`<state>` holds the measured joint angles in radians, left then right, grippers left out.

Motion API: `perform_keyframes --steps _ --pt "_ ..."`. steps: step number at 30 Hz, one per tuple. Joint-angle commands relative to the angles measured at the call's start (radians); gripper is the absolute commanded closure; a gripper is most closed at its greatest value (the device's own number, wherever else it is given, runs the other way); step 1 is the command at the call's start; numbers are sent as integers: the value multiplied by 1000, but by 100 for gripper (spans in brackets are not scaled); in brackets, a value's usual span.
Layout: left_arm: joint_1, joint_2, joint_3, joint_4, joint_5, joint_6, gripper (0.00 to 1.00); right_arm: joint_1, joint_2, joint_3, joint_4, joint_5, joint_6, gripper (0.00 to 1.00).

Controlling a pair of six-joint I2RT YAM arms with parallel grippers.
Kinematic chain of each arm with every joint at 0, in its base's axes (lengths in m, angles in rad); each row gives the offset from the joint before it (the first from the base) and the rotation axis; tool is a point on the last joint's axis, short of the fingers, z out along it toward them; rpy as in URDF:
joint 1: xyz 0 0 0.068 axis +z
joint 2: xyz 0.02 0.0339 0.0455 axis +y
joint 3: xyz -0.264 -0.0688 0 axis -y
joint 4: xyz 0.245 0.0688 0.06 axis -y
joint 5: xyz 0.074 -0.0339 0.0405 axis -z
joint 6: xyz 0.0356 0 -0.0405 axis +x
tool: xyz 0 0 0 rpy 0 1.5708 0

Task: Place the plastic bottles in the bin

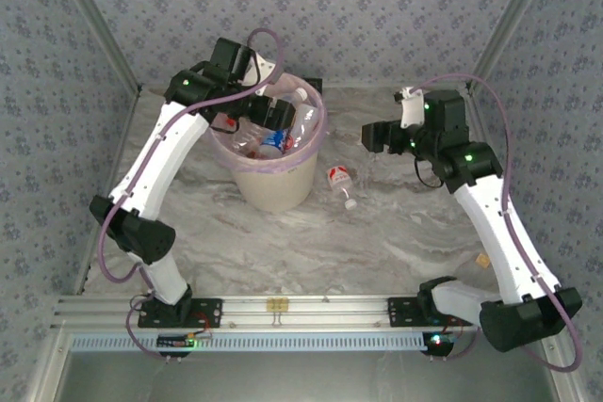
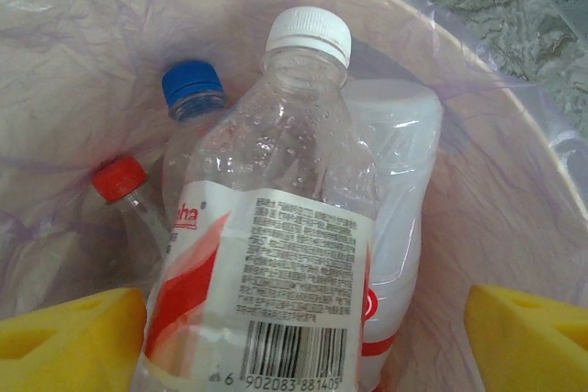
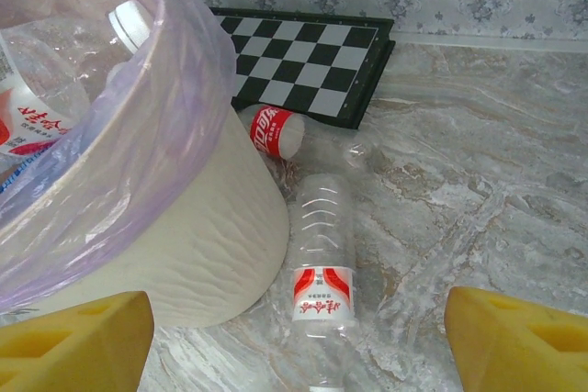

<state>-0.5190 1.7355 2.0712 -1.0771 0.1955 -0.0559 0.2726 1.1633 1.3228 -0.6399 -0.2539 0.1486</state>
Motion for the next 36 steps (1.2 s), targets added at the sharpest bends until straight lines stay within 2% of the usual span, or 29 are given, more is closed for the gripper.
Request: perform_keyframes --steps 1,7,13,19,25,27,31,36 --pt "12 -48 10 30 33 -8 16 -4 8 -6 14 -2 -6 16" --pt "10 -72 -77 80 108 -105 32 -5 12 -11 16 -1 -7 16" --pt "-8 -124 -258 179 81 -167 35 -4 28 -23 6 37 -19 16" --pt "-13 -140 -365 245 65 -204 37 7 51 -52 -21 93 -30 17" --pt "-20 -146 -347 253 69 -210 37 55 108 -69 -73 185 -54 18" --pt "-21 -150 -325 242 54 -206 34 72 131 -92 -81 201 -62 18" --pt "-21 -164 -287 212 7 -174 26 97 172 -164 -57 166 -61 17" --pt "-12 -167 -235 185 -4 -143 22 102 224 -229 17 59 -59 13"
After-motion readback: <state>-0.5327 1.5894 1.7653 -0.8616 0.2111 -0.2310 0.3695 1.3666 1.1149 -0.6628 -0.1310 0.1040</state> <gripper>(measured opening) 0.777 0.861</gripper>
